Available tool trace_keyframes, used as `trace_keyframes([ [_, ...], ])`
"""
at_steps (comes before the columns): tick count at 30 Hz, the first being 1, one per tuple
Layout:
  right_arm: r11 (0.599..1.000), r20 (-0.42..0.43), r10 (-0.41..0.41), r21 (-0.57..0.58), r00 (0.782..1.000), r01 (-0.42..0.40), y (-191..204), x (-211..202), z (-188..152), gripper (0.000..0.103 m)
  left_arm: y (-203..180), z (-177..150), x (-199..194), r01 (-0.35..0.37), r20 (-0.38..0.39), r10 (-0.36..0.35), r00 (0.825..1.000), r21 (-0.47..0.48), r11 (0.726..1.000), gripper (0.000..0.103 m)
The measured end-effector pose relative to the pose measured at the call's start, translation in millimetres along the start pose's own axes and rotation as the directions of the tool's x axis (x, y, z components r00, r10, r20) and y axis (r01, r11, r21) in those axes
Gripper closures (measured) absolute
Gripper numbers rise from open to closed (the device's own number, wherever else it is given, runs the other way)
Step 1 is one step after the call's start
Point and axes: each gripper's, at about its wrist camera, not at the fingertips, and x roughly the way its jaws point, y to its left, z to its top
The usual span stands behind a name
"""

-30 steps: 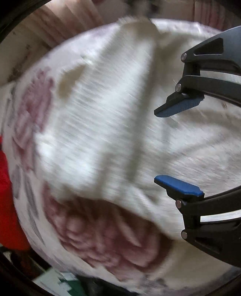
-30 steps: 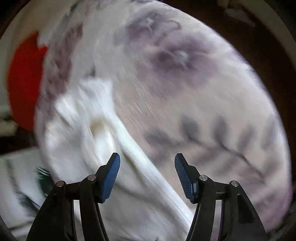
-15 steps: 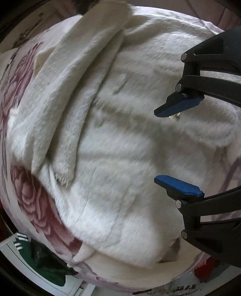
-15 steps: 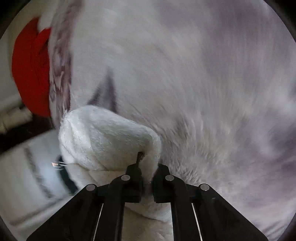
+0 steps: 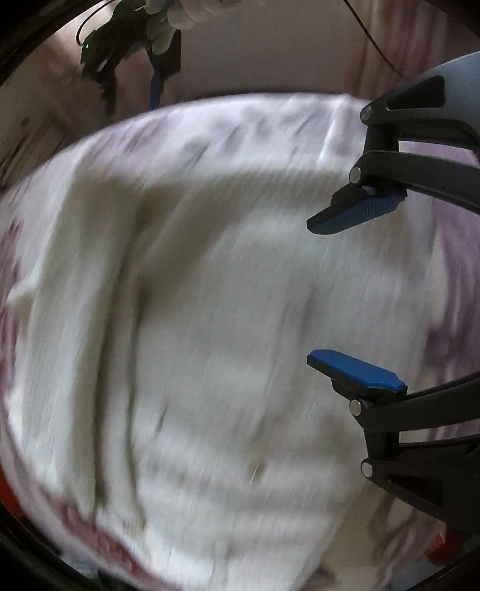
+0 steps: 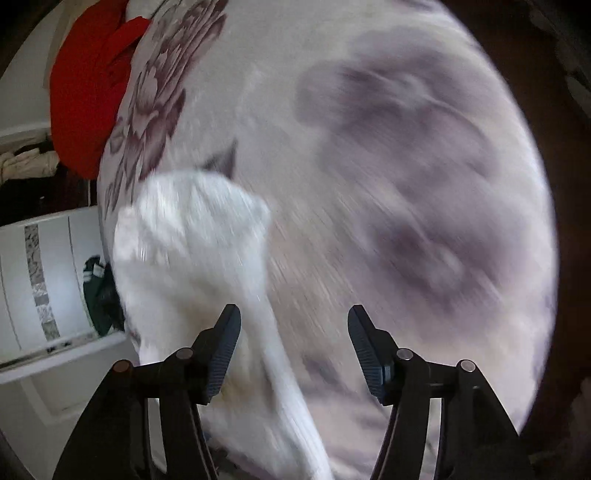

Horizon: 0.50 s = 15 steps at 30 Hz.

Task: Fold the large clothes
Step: 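Grasp the folded cardigan with the left tool while the right tool grasps the sleeve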

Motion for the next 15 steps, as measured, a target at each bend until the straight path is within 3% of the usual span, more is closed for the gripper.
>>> trace_keyframes([
  [4,0.998,-0.015,0.026,0.056,1.000,-0.025,-53.2,-18.6,-46.6,0.020,-54.6,-25.9,30.4,0.099,-0.066,-0.095,0.993,0.055,0.994,0.040],
  [5,0.998,-0.015,0.032,0.060,0.999,-0.031,-65.4,-20.0,-56.8,0.020,-69.5,-32.9,41.3,0.098,-0.080,-0.092,0.992,0.075,0.992,0.040],
  [7,0.996,-0.014,0.051,0.075,0.999,-0.050,-90.0,-22.9,-72.9,0.020,-88.5,-40.0,59.4,0.029,-0.083,-0.019,0.996,0.127,0.992,0.040],
  [9,0.994,-0.016,0.070,0.085,0.997,-0.069,-102.1,-14.4,-74.3,0.019,-99.8,-45.4,72.8,-0.083,-0.029,0.089,0.996,0.179,0.980,0.041],
  [10,0.994,-0.012,0.078,0.081,0.997,-0.077,-104.5,-10.2,-73.2,0.019,-97.5,-47.9,73.3,-0.098,-0.006,0.101,0.995,0.182,0.978,0.047],
  [11,0.992,-0.007,0.103,0.072,0.995,-0.102,-103.5,-5.1,-69.2,0.019,-94.6,-48.3,70.2,-0.122,0.033,0.118,0.992,0.181,0.976,0.069],
  [12,0.989,0.002,0.131,0.064,0.991,-0.131,-98.1,2.5,-62.7,0.018,-90.0,-48.2,66.8,-0.150,0.048,0.143,0.989,0.174,0.973,0.079],
  [14,0.978,0.015,0.206,0.039,0.979,-0.206,-86.9,13.1,-47.6,0.014,-77.0,-47.7,56.5,-0.102,0.067,0.093,0.993,0.142,0.985,0.091],
  [15,0.973,0.011,0.232,0.022,0.973,-0.232,-77.8,21.0,-38.9,0.011,-70.6,-48.4,48.8,-0.098,0.083,0.088,0.993,0.129,0.987,0.091],
])
